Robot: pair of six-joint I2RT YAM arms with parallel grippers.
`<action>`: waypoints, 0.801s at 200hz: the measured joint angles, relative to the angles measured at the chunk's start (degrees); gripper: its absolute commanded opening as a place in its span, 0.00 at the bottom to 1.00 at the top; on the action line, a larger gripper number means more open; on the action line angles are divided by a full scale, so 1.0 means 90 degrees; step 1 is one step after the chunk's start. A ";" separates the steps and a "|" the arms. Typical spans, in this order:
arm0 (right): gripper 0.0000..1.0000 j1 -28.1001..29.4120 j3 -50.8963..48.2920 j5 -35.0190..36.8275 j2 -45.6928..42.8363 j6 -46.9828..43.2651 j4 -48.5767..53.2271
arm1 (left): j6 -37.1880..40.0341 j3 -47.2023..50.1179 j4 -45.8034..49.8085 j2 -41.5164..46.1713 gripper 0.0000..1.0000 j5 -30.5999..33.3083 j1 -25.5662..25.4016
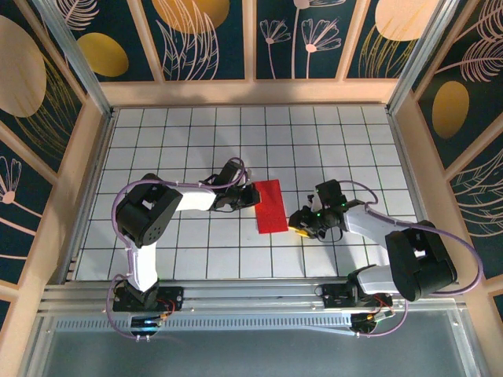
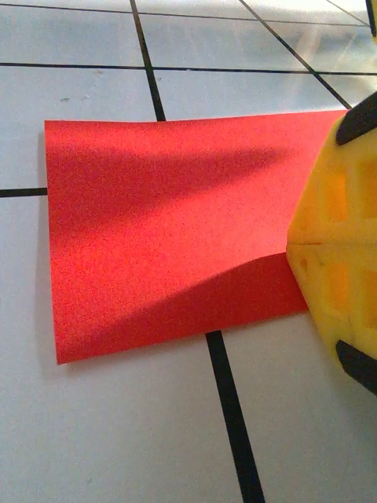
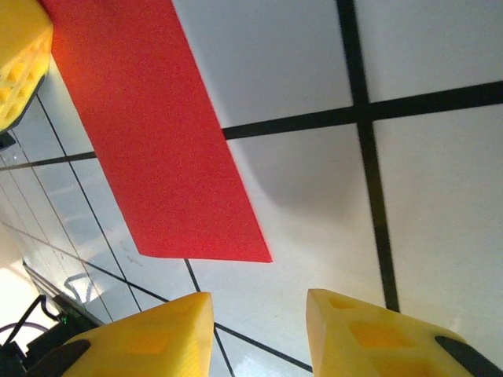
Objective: Fold a paper plane with a square sheet of paper (fold left side to right side)
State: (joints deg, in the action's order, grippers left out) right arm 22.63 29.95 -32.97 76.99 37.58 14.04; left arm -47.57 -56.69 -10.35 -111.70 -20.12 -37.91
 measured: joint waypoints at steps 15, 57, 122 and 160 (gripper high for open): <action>0.35 0.0090 0.0000 -0.0017 0.0075 0.0029 -0.0078 | 0.0005 0.0000 0.0002 0.0000 0.00 0.0000 0.0000; 0.35 0.0282 0.0015 0.0007 0.0333 0.0100 -0.0194 | 0.0049 0.0000 0.0002 0.0000 0.00 0.0000 0.0000; 0.35 0.0386 0.0109 0.0046 0.0503 0.0272 -0.0248 | 0.0073 0.0000 0.0002 0.0000 0.00 0.0000 0.0000; 0.35 0.0423 0.0175 0.0053 0.0578 0.0393 -0.0282 | 0.0075 0.0000 0.0002 0.0000 0.00 0.0000 0.0000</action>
State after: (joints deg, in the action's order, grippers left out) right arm 26.44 31.53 -32.49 82.19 41.12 11.51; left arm -46.89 -56.69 -10.33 -111.70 -20.12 -37.91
